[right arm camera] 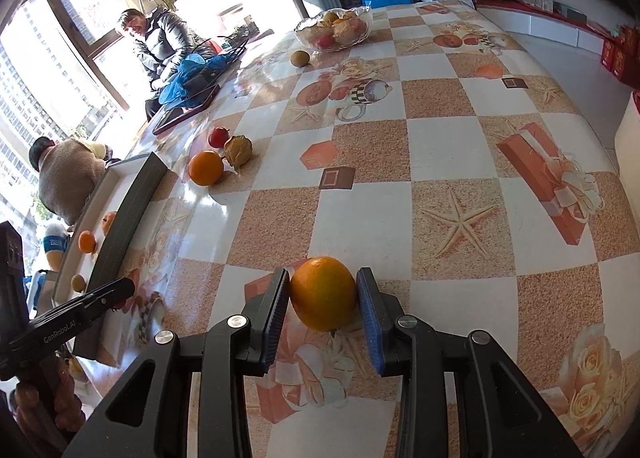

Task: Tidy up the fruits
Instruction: 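Carry the red fruit and the orange over into the white tray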

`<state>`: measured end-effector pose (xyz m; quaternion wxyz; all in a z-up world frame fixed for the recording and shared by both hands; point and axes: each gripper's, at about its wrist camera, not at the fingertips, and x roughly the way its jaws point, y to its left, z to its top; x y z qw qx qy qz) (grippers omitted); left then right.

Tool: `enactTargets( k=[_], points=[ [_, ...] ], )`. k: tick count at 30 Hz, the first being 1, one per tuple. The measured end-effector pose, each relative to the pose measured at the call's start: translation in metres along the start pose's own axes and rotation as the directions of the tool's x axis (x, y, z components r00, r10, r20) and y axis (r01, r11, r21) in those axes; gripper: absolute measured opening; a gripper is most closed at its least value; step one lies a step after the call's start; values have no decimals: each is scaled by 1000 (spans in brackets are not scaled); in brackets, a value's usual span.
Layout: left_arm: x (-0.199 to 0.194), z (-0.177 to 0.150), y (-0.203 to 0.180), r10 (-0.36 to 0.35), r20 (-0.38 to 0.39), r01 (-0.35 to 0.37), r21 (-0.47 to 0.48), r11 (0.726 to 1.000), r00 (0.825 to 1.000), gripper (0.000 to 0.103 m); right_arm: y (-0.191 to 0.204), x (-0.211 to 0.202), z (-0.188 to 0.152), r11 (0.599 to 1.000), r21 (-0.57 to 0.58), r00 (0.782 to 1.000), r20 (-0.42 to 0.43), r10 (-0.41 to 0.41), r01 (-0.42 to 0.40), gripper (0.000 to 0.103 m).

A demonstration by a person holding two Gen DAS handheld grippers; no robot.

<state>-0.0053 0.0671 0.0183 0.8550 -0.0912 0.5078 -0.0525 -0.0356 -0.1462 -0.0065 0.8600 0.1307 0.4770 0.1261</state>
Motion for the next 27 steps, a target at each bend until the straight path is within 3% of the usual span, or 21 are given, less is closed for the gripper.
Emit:
enactTargets(
  k=[5,11,13,16,17,18,19,21,23,25,27],
  points=[
    [-25,16,9,36,18,-37,43,998,999,24,10,-13,18,999,3,999,-8,54,-54,37],
    [-60,42,39,82,94,-84,23,996,992,24,56,-22,39,990,-97,994,-13,105,-106,37],
    [-68,49,52,99,111,-100,3,995,989,24,73,-21,44,985,-143,996,-14,92,-93,37],
    [-74,55,71,118,125,-116,-28,993,985,24,78,-15,45,980,-198,1000,-17,-9,5,37],
    [-75,56,77,121,126,-117,-37,992,985,24,71,-15,41,977,-209,999,-12,-43,40,54],
    [-74,56,82,124,125,-120,-43,992,984,24,65,-13,38,972,-218,996,2,-87,85,82],
    [-72,55,86,129,120,-124,-47,991,984,24,64,-7,36,964,-229,991,20,-132,133,88],
    [-64,54,93,135,104,-130,-60,990,985,24,54,-2,26,946,-255,979,28,-201,201,87],
    [-56,52,97,132,84,-126,-75,989,988,24,46,5,15,942,-259,974,-5,-225,216,87],
    [-49,50,98,126,69,-121,-80,989,990,24,39,14,5,941,-253,970,-35,-241,225,81],
    [-45,46,98,123,60,-118,-77,990,991,24,37,25,-1,943,-246,967,-69,-246,223,67]
  ],
)
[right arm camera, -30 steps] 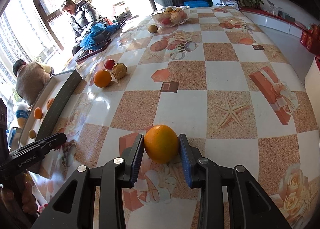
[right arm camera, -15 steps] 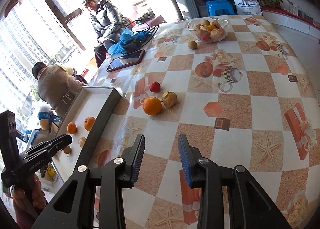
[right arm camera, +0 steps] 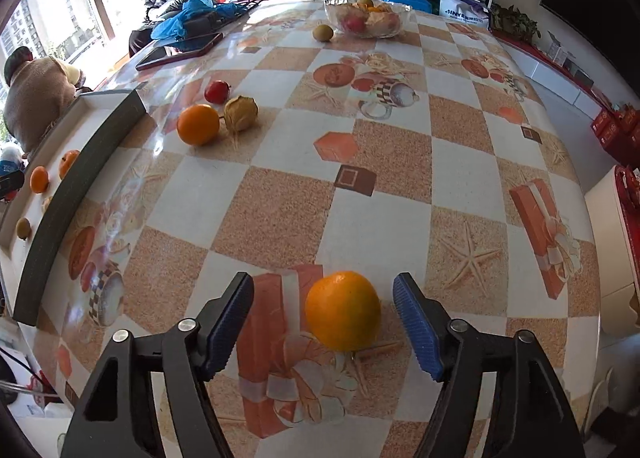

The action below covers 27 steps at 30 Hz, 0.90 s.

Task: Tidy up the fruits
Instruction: 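Carry the red fruit and the orange over into the white tray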

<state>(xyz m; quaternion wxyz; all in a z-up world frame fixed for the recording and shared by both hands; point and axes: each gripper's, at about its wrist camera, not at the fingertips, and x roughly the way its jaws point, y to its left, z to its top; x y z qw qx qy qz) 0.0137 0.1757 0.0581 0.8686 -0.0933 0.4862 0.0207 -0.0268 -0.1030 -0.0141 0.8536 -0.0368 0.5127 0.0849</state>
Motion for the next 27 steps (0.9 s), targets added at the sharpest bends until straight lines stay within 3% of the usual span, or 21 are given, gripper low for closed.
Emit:
enactTargets(
  k=[1,2,3,7,10,17,27],
  points=[
    [2,-1,0,0,-4,0,2,1000,1000,24,6,-1,1,1000,-13,999,28,-22,23,64],
    [3,-2,0,0,-8,0,2,1000,1000,24,6,-1,0,999,-26,999,28,-33,34,54],
    [4,-3,1,-1,-11,1,-1,1000,1000,24,5,-3,0,999,-27,999,33,-29,29,36],
    [5,-2,7,4,-9,-4,-5,1000,1000,24,7,-9,3,1000,-11,1000,23,13,-13,36],
    [6,1,12,16,-10,-16,-11,1000,1000,24,24,-7,23,989,32,989,5,145,-145,36],
    [5,6,25,68,14,-68,-9,998,998,24,69,-21,65,927,43,928,7,374,-373,36],
    [25,5,30,154,-14,-154,0,988,988,24,186,-9,117,861,-75,864,-41,501,-503,36]
  ],
)
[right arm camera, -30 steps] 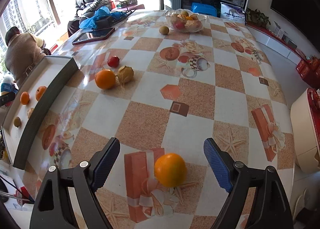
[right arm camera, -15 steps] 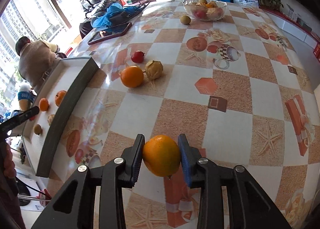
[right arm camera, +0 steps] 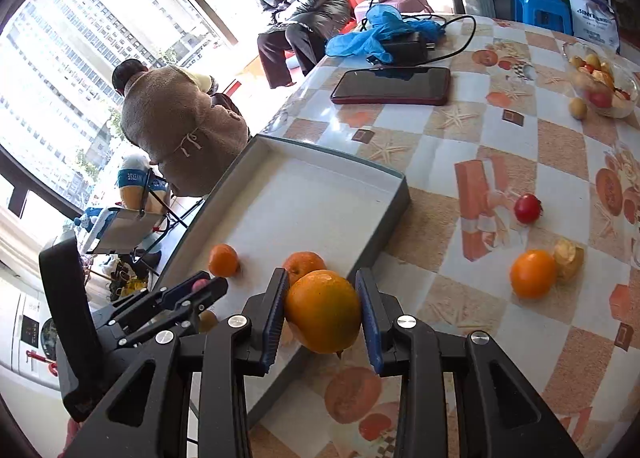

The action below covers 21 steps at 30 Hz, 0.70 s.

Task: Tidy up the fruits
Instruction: 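Carry the red fruit and the orange over into the white tray, then open the left tool, then the right tool, releasing both fruits into the tray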

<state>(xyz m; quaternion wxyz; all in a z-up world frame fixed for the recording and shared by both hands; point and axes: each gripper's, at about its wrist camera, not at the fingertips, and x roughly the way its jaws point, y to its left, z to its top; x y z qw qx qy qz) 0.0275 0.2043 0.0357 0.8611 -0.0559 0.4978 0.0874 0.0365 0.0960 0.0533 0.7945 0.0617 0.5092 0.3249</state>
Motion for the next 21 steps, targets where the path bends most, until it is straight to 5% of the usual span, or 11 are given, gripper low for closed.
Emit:
enactTargets(
  k=[13,14,18,20,21],
  points=[
    [12,-3,-3,43,-13,-43,24,999,999,26,28,51,16,999,-33,999,-45,6,-7,36],
    [13,-4,-2,44,-15,-43,21,999,999,30,28,52,16,999,-36,999,-47,1,-2,36],
    [12,-4,-1,64,1,-64,3,998,998,71,26,52,15,999,-41,999,-48,-6,4,36],
    [11,-4,0,69,5,-69,-3,998,998,77,26,50,14,999,-51,999,-50,3,-5,37],
    [11,-4,1,69,1,-69,-6,998,998,78,26,48,13,998,-59,999,-45,-6,3,53]
  ],
)
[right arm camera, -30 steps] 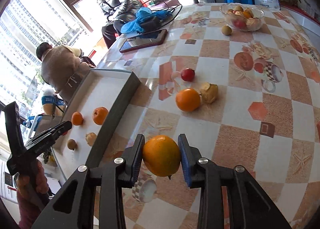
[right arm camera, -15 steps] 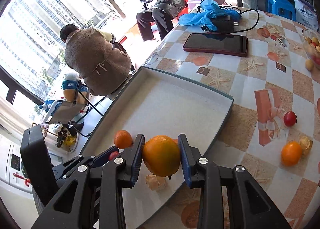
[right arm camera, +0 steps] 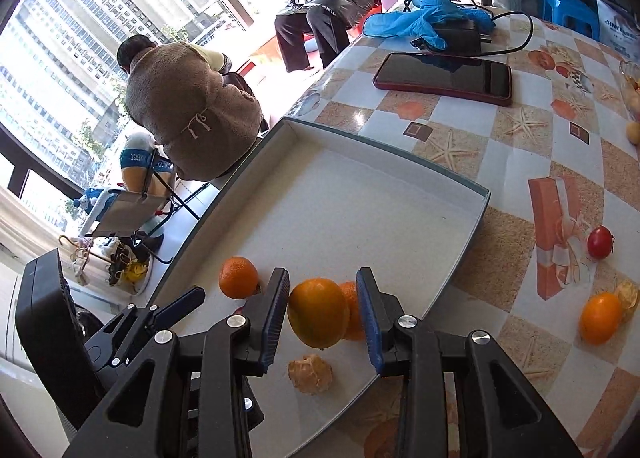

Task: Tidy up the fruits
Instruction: 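Open the left tool, then the right tool, releasing both fruits into the tray, then close the left tool on a second red fruit while the right tool returns over the cloth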

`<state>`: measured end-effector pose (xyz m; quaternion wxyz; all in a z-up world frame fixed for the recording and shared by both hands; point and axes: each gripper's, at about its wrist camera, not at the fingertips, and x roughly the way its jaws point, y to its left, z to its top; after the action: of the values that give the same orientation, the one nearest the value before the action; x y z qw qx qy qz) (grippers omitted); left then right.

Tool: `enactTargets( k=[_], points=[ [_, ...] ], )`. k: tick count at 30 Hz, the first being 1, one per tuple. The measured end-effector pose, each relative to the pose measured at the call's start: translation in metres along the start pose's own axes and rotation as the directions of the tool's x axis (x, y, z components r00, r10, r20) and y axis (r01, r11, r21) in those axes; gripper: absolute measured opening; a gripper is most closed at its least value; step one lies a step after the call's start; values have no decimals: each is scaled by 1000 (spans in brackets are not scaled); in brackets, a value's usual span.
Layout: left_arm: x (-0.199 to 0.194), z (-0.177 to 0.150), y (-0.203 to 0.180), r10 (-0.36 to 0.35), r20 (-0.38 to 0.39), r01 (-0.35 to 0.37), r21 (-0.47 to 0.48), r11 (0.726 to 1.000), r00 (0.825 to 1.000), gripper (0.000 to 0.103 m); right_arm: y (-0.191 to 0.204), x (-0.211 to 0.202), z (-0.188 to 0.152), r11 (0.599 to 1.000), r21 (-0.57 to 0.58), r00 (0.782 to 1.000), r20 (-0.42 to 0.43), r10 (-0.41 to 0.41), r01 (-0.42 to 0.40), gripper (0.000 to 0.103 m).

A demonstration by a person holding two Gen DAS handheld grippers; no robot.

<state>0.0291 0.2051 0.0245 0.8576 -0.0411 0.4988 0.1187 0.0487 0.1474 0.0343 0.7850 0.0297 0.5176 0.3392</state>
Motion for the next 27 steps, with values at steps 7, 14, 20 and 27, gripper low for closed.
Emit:
enactTargets(
  k=[7,14,20,27],
  points=[
    [-6,2,-2,-28,-18,28,-19,999,999,80,-18,-33,-14,993,-25,991,80,-109,111,92],
    [-27,3,-41,-59,37,56,87,995,998,80,-93,-70,-51,966,102,960,124,-251,239,103],
    [-44,13,-85,-140,44,130,184,974,989,80,-172,-89,-86,885,231,903,56,-426,403,103],
    [-83,61,-140,-233,98,199,271,942,968,80,-228,-118,-121,798,273,819,60,-571,537,103]
  ],
)
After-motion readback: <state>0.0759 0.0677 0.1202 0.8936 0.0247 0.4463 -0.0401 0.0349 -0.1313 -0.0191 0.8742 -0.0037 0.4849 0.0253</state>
